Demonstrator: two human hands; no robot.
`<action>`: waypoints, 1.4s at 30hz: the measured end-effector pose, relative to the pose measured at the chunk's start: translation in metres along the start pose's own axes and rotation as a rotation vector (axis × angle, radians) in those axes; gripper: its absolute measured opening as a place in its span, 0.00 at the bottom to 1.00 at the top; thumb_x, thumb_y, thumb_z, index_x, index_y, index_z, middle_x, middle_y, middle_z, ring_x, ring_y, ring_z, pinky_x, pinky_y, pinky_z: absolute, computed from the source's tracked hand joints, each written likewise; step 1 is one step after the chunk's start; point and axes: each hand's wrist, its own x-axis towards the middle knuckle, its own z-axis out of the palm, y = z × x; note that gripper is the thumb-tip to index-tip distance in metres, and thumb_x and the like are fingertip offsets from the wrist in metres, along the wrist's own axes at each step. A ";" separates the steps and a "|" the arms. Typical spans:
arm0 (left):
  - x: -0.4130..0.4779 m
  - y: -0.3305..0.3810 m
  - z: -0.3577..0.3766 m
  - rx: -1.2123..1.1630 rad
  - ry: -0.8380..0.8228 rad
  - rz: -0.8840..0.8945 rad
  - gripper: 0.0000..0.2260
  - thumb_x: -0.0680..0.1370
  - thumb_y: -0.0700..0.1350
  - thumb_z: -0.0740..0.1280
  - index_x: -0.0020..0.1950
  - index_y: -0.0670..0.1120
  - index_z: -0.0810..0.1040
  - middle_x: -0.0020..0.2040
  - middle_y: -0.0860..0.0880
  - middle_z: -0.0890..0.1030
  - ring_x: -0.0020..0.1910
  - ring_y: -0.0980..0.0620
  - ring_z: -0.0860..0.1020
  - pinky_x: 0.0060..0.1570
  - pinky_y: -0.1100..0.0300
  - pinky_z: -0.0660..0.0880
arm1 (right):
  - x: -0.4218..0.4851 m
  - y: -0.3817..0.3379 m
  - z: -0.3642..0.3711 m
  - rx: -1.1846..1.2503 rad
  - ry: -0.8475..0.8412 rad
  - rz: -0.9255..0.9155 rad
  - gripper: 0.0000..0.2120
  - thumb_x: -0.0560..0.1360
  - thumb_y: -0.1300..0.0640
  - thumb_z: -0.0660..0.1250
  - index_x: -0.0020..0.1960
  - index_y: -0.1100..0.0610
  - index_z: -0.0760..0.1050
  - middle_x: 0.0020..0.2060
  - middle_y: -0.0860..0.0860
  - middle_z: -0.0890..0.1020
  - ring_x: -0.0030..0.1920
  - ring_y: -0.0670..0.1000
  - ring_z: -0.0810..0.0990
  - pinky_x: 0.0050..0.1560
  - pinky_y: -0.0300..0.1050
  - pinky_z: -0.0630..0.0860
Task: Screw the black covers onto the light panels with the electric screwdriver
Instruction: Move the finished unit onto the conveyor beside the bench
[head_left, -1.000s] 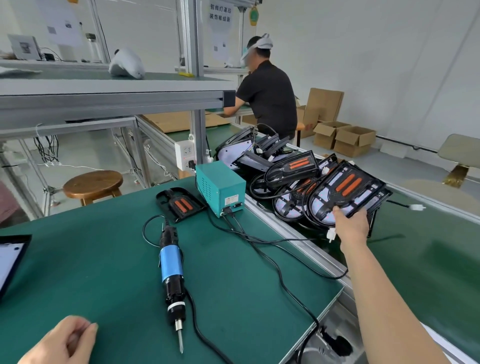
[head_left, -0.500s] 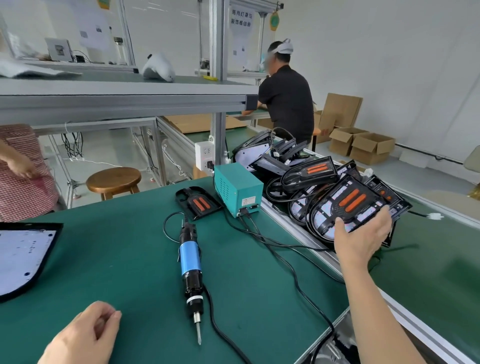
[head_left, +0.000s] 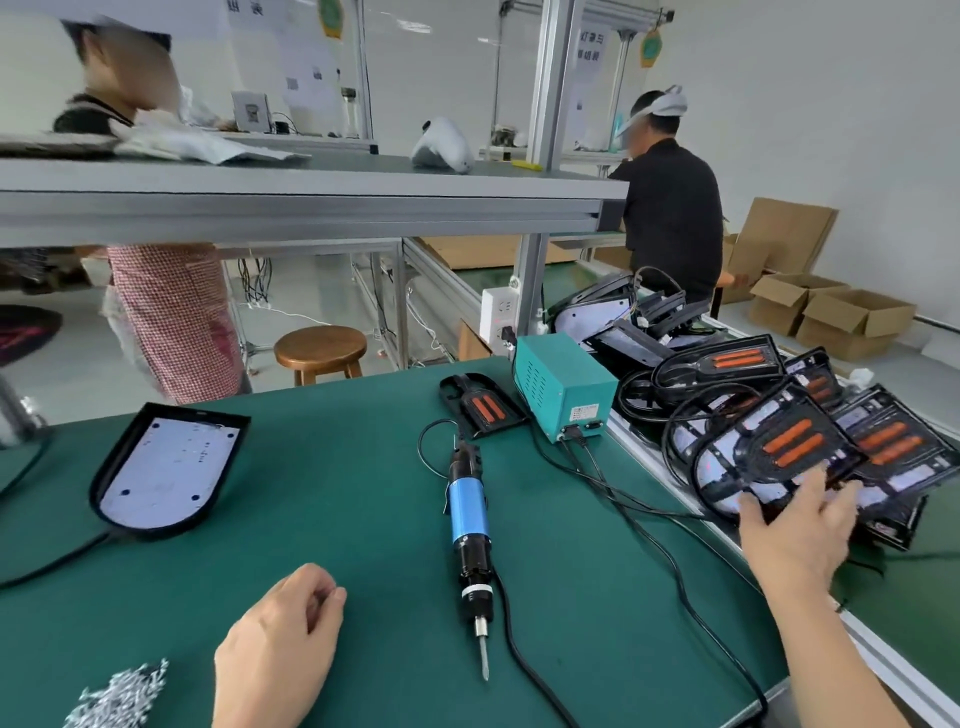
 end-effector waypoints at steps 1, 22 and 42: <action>0.000 0.000 0.000 0.001 0.000 -0.001 0.08 0.77 0.50 0.69 0.38 0.57 0.74 0.32 0.58 0.77 0.34 0.57 0.75 0.34 0.60 0.69 | 0.000 0.001 0.000 0.020 0.031 -0.010 0.41 0.78 0.51 0.71 0.82 0.60 0.52 0.81 0.65 0.48 0.80 0.65 0.51 0.76 0.65 0.57; 0.001 0.000 -0.002 -0.002 -0.003 -0.024 0.08 0.76 0.50 0.70 0.37 0.57 0.75 0.31 0.59 0.77 0.33 0.55 0.75 0.33 0.60 0.68 | -0.015 -0.009 0.010 -0.392 0.000 -0.703 0.27 0.77 0.36 0.54 0.70 0.43 0.77 0.74 0.52 0.73 0.79 0.63 0.61 0.75 0.70 0.52; -0.002 -0.006 -0.004 -0.059 -0.016 0.043 0.08 0.78 0.50 0.66 0.40 0.53 0.72 0.34 0.57 0.77 0.36 0.56 0.74 0.37 0.61 0.72 | -0.007 -0.046 0.010 -0.643 -0.192 -0.420 0.31 0.80 0.30 0.43 0.81 0.34 0.48 0.83 0.46 0.46 0.81 0.57 0.37 0.78 0.62 0.40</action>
